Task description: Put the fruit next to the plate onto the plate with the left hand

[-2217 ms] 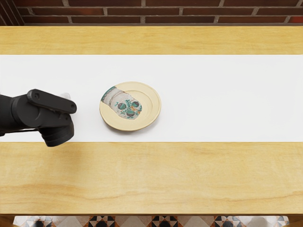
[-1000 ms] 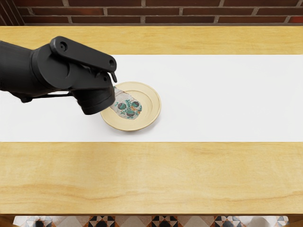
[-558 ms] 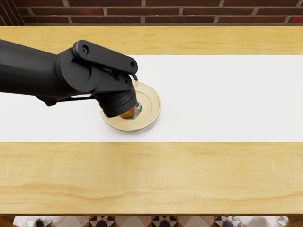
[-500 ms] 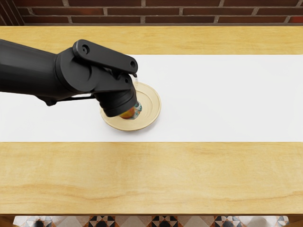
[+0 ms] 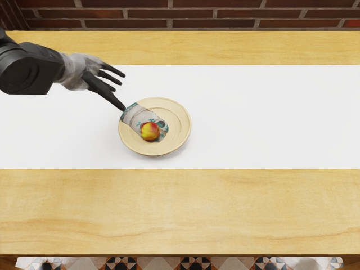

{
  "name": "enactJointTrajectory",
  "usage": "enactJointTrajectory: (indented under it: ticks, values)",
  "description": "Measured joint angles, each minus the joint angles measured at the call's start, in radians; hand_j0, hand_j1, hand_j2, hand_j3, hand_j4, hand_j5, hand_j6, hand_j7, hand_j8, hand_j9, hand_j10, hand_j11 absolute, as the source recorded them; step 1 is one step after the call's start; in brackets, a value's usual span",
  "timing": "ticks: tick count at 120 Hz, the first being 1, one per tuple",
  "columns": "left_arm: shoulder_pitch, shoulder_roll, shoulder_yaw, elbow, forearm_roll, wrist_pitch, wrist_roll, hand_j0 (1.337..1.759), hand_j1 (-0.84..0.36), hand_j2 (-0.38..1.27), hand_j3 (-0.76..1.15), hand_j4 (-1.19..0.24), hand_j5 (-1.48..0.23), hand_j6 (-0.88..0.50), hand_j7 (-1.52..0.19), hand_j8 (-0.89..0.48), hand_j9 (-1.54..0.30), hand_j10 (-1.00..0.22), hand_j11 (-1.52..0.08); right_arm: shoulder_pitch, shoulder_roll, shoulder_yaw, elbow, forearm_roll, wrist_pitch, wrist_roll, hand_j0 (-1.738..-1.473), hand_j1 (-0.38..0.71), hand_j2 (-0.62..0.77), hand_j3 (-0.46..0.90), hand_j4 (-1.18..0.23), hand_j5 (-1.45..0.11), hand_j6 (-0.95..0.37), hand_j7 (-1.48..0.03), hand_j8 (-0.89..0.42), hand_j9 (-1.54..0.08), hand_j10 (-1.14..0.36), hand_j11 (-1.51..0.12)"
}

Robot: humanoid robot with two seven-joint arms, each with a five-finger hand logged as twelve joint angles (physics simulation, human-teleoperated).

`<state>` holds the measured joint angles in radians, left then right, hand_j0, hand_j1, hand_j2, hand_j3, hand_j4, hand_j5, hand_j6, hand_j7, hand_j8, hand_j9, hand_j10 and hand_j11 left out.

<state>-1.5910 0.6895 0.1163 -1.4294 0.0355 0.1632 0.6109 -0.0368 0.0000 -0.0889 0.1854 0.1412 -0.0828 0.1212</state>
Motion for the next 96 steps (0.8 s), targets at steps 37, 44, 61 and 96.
enactJointTrajectory:
  ticks: [37,44,61,96]
  values:
    - [0.43,0.213,-0.52,-0.024,0.015,-0.515,0.0,1.658,0.04,0.05,0.0,-0.26,-0.34,-0.26,-0.34,-0.25,-0.33,-0.26,-0.33,0.0,0.0,0.001,0.001,0.001,0.0,0.0,-1.658,-0.31,-0.01,0.0,-0.03,-0.05,-0.04,-0.05,-0.03,-0.05,-0.03,-0.05]
    - [0.482,0.214,-0.6,-0.005,0.014,-0.607,0.0,1.658,0.04,0.05,0.0,-0.26,-0.33,-0.26,-0.33,-0.25,-0.33,-0.25,-0.33,0.001,0.0,0.001,0.001,0.001,0.0,0.0,-1.658,-0.31,-0.01,0.0,-0.03,-0.05,-0.04,-0.05,-0.03,-0.05,-0.03,-0.05]
    - [0.528,0.214,-0.698,0.062,0.002,-0.732,0.0,1.658,0.05,0.05,0.0,-0.25,-0.33,-0.25,-0.33,-0.25,-0.33,-0.25,-0.33,0.001,0.0,0.001,0.001,0.001,0.0,0.0,-1.658,-0.31,-0.01,0.0,-0.03,-0.05,-0.04,-0.05,-0.03,-0.05,-0.03,-0.05]
    - [0.557,0.205,-0.734,0.204,-0.072,-0.772,0.0,1.658,0.05,0.05,0.0,-0.25,-0.32,-0.25,-0.32,-0.25,-0.32,-0.25,-0.32,0.001,0.0,0.001,0.0,0.001,0.0,0.0,-1.658,-0.31,-0.01,0.0,-0.03,-0.05,-0.04,-0.05,-0.03,-0.05,-0.03,-0.05]
